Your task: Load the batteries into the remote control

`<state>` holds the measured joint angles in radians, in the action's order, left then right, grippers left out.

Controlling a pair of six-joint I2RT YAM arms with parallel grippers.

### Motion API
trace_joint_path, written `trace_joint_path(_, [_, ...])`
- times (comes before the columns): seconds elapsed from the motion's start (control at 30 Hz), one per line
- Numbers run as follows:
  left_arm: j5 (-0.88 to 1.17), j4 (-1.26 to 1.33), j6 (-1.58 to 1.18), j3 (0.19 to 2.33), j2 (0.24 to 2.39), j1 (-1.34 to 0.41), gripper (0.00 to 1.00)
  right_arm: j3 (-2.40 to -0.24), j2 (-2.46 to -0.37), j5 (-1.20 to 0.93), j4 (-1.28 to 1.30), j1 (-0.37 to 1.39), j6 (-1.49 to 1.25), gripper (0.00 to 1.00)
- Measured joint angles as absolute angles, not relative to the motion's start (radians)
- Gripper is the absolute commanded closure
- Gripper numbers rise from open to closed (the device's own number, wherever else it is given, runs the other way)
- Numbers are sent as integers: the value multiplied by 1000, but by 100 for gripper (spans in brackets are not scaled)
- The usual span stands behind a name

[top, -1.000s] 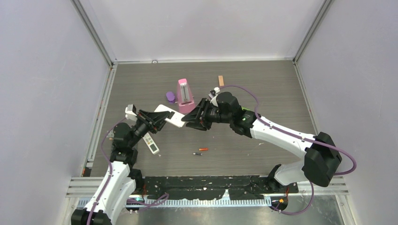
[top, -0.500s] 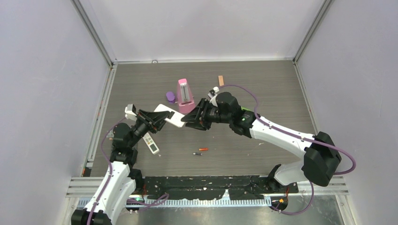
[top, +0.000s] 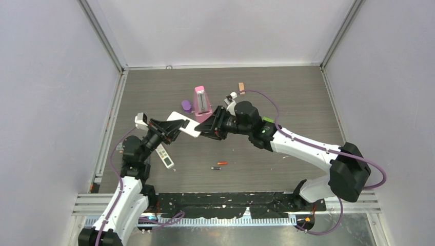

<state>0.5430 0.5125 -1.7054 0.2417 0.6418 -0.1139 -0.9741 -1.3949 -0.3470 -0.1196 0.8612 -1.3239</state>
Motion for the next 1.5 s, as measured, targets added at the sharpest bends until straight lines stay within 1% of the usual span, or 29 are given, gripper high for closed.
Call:
trace_joint_path(0.23, [531, 508, -1742, 242, 636, -112, 100, -974, -1408, -320, -179, 875, -1293, 70])
trace_joint_path(0.33, [523, 505, -1758, 242, 630, -111, 100, -974, -1409, -308, -199, 881, -1288, 76])
trace_joint_path(0.47, [509, 505, -1776, 242, 625, -107, 100, -974, -1419, -295, -229, 886, -1287, 80])
trace_joint_path(0.77, [460, 493, -1776, 245, 625, -102, 100, -998, -1464, -263, -277, 890, -1284, 80])
trace_joint_path(1.1, [393, 396, -1741, 293, 624, -102, 100, -1072, -1525, -226, -255, 893, -1269, 80])
trace_joint_path(1.17, [393, 387, -1731, 295, 624, -102, 100, -1072, -1525, -222, -250, 894, -1264, 78])
trace_joint_path(1.3, [393, 364, -1699, 310, 624, -102, 100, -1072, -1525, -217, -246, 895, -1255, 69])
trace_joint_path(1.43, [408, 342, -1638, 332, 624, -104, 100, -1069, -1511, -207, -231, 900, -1218, 53])
trace_joint_path(1.47, [416, 335, -1619, 338, 624, -107, 100, -1066, -1506, -204, -226, 904, -1207, 44])
trace_joint_path(1.5, [442, 326, -1599, 345, 624, -113, 100, -1062, -1500, -204, -220, 909, -1191, 40])
